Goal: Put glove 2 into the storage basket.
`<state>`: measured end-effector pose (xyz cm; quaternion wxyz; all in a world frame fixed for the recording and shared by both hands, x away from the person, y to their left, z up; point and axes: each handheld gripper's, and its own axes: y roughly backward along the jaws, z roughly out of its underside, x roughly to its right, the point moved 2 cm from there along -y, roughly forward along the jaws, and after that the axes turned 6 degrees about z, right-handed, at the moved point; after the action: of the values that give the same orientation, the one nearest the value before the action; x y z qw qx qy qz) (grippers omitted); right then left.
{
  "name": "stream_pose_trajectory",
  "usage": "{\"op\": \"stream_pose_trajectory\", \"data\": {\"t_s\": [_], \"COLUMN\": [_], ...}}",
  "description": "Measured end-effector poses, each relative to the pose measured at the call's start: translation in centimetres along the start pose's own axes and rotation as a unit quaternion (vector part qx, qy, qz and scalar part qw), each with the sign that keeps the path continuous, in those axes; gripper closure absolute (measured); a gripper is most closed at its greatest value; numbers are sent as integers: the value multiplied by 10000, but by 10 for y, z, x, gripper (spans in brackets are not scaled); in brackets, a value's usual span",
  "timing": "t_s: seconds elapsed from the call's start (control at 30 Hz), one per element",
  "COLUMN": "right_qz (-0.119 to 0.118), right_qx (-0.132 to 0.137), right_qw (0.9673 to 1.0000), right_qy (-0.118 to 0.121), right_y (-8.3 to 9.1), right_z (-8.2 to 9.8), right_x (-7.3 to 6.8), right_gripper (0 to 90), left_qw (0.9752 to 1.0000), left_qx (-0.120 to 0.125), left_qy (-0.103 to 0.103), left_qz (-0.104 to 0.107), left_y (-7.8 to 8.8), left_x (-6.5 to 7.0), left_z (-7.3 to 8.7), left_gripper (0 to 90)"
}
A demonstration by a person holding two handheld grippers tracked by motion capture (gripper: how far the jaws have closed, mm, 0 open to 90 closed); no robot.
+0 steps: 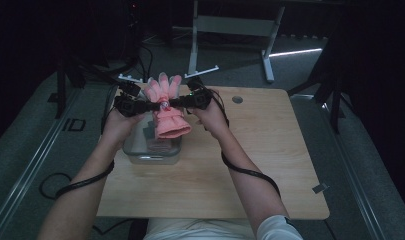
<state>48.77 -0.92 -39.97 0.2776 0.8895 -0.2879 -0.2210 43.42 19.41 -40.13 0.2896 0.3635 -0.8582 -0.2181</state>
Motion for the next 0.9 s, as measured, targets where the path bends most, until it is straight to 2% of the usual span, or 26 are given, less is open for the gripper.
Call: {"op": "stream_pose_trajectory", "data": {"t_s": [0.1, 0.23, 0.27, 0.3, 0.43, 0.47, 0.6, 0.77, 0.9], "right_qz": [-63, -13, -13, 1, -1, 32, 72, 90, 56], "right_qx": [-162, -359, -359, -456, -577, -657, -731, -959, -1038], "right_qw": [9998, 9993, 9993, 9990, 9983, 9978, 9972, 9950, 9941], "right_qy": [-12, 44, 44, 27, -60, -76, -101, -251, -321], "right_y": [-16, -37, -37, -47, -60, -68, -77, -94, -101], "right_z": [-4, -3, -3, 1, 10, 17, 24, 37, 40], "right_x": [-1, -3, -3, -2, 0, 2, 4, 11, 13], "right_gripper": [678, 678, 678, 678, 679, 680, 680, 680, 672], "left_qw": [9999, 9993, 9993, 9991, 9983, 9977, 9967, 9938, 9918], "left_qx": [35, -23, -23, -89, -193, -254, -336, -570, -609], "left_qy": [146, 323, 323, 394, 540, 617, 730, 949, 1125], "left_qz": [-72, -164, -164, -159, -123, -93, -98, -65, -30], "left_y": [0, -7, -7, -11, -20, -25, -34, -48, -51], "left_x": [-11, -26, -26, -32, -41, -45, -51, -63, -69], "left_z": [7, 19, 19, 26, 35, 41, 48, 59, 63], "left_gripper": [791, 791, 791, 791, 790, 790, 789, 787, 785]}}
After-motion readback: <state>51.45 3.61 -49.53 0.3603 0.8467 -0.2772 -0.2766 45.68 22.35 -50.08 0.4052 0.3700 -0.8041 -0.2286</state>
